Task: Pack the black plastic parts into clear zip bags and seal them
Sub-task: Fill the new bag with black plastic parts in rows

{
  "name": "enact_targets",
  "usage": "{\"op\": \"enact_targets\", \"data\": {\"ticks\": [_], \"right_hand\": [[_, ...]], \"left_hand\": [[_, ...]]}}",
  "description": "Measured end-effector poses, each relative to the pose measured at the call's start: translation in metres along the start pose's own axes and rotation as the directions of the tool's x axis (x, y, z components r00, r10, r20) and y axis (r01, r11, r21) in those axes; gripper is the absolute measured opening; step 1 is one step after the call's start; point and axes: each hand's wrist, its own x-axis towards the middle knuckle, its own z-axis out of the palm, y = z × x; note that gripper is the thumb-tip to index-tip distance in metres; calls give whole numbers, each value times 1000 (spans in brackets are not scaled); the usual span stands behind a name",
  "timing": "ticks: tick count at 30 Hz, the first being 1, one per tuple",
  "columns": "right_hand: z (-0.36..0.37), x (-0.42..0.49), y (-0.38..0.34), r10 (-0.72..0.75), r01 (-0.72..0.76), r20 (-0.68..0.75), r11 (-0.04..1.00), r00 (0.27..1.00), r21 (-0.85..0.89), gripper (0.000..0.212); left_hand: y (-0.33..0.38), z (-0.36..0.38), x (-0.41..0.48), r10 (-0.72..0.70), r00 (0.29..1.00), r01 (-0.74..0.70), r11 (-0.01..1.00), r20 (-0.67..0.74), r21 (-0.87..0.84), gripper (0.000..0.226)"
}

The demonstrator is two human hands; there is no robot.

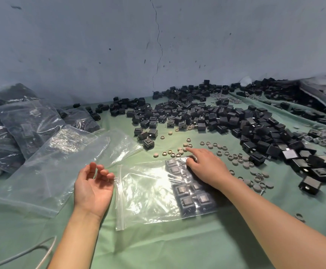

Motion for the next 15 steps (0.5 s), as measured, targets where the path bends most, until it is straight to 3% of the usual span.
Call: {"op": "enact_targets", "data": {"ticks": [2, 4, 6, 10, 12, 15], "right_hand": [[-7, 0, -1, 27, -32, 25, 980, 999, 196, 47], [-15, 1, -2, 28, -55, 67, 897, 997, 439, 42], [-24, 2, -3, 43, -67, 57, 834, 997, 548, 37], [-36, 9, -9, 103, -54, -73, 872, 992, 487, 36], [-37, 19, -19, 59, -5, -115, 904, 992, 427, 37], [-29, 44, -46, -59, 70, -48, 955, 997, 288, 50]], "left_hand": [[1, -1, 1, 17, 1000, -17, 1000, -5, 11, 17], [1, -2, 3, 28, 1000, -28, 999, 3, 45, 14], [2, -2, 7, 52, 998, -53, 994, 18, 100, 10], [6, 0, 19, 88, 992, -107, 968, 94, 227, 14], [8, 5, 28, 78, 988, -111, 957, 133, 267, 17], [13, 12, 42, 43, 986, -86, 957, 159, 278, 20]]}}
